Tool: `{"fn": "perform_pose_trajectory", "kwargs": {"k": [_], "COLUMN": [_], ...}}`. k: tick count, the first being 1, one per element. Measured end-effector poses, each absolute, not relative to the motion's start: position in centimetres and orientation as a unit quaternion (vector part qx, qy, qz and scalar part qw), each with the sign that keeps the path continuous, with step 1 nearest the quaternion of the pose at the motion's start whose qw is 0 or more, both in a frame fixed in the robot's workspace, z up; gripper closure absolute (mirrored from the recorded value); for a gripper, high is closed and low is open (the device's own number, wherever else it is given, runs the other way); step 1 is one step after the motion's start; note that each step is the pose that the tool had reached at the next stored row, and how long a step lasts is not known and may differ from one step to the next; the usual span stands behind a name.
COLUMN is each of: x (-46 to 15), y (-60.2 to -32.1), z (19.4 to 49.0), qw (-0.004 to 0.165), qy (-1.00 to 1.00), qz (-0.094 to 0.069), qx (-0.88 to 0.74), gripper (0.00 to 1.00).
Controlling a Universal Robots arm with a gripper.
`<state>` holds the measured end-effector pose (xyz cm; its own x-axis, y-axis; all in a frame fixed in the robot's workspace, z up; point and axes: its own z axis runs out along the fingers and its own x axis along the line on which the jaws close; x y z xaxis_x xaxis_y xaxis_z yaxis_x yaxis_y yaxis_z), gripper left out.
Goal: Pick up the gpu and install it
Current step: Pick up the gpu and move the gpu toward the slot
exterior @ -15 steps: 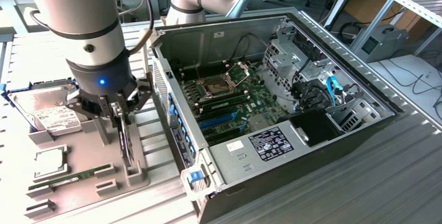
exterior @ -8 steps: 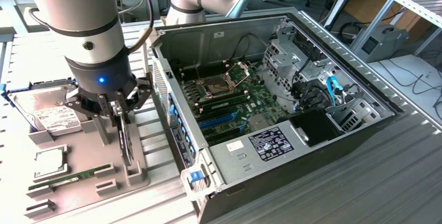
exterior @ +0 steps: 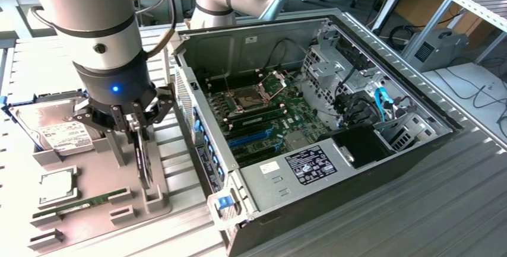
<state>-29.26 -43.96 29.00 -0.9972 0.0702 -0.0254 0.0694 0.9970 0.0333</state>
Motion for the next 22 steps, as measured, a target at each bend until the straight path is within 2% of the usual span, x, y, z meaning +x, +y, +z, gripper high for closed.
{"fn": "perform_pose_trajectory", "kwargs": {"k": [22], "x": [-29.3], "y": [-44.0], "z": [30.2], "qw": [0.013], "qy": [0.999], "qz": [0.016], "qx": [0.035], "gripper": [0.73]}}
